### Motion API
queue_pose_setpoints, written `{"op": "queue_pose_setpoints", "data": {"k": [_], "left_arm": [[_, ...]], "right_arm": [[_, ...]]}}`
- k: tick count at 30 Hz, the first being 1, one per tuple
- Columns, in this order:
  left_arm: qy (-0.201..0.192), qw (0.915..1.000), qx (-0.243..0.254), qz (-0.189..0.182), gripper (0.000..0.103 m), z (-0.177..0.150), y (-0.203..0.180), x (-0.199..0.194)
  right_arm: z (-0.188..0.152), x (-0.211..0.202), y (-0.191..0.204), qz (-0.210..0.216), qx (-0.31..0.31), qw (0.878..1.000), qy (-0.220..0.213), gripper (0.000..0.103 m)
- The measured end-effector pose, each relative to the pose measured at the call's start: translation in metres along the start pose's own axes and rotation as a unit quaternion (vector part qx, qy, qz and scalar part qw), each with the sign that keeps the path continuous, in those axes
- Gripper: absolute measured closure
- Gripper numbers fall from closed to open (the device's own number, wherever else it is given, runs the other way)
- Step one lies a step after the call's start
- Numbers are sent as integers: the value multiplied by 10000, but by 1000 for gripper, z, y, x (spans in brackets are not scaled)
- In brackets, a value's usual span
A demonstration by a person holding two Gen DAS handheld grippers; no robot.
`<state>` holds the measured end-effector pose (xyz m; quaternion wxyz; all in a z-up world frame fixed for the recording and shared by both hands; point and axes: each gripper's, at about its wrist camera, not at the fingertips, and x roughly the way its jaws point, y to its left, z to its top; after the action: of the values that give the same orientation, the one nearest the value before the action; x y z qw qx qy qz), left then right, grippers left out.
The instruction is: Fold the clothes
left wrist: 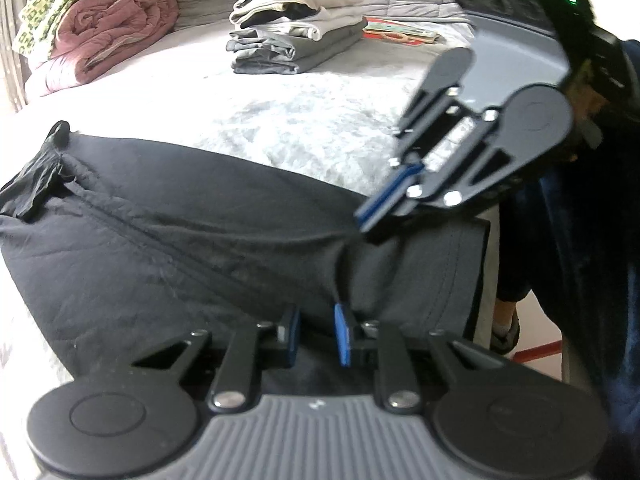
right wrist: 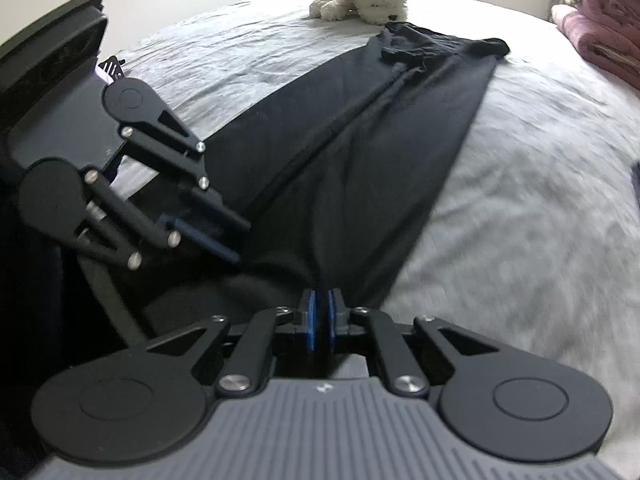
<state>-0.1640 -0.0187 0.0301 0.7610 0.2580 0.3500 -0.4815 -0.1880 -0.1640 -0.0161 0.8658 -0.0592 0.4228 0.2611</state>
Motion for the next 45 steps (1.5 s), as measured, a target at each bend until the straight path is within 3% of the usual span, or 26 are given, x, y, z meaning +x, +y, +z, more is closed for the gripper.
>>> {"op": "queue_pose_setpoints", "data": {"k": [7,16,24,28,31,34,40,45], "left_arm": [[50,9999,26,103,94,-1,-12,-5],[19,9996,-201,195,96,-4,-31,-11],[62,9974,-716,15,96,-11,-32,-21],[-402,9913,-1250,-23,95,-10,-24,-52],[-575,9900,-1261,259,95,-12,-23,-73],[-441,9891,-1313,495,95,-18,-18,-71],[55,9939,-1051,319,95,-21,-41,-32],[53,9944,-1001,346,89,-18,-53,-28]], "right_arm": [[-20,-15,5,-1,156,9998,106,95],[-29,-22,10,-119,240,9996,80,95],[-33,-25,9,-95,496,9987,29,90],[-33,-30,12,-106,476,9988,-76,87],[-32,-36,12,-35,529,9983,-231,84],[-26,-38,17,59,574,9976,-376,84],[-15,-20,31,124,397,9986,-325,84],[-15,-14,34,93,391,9989,-232,84]]}}
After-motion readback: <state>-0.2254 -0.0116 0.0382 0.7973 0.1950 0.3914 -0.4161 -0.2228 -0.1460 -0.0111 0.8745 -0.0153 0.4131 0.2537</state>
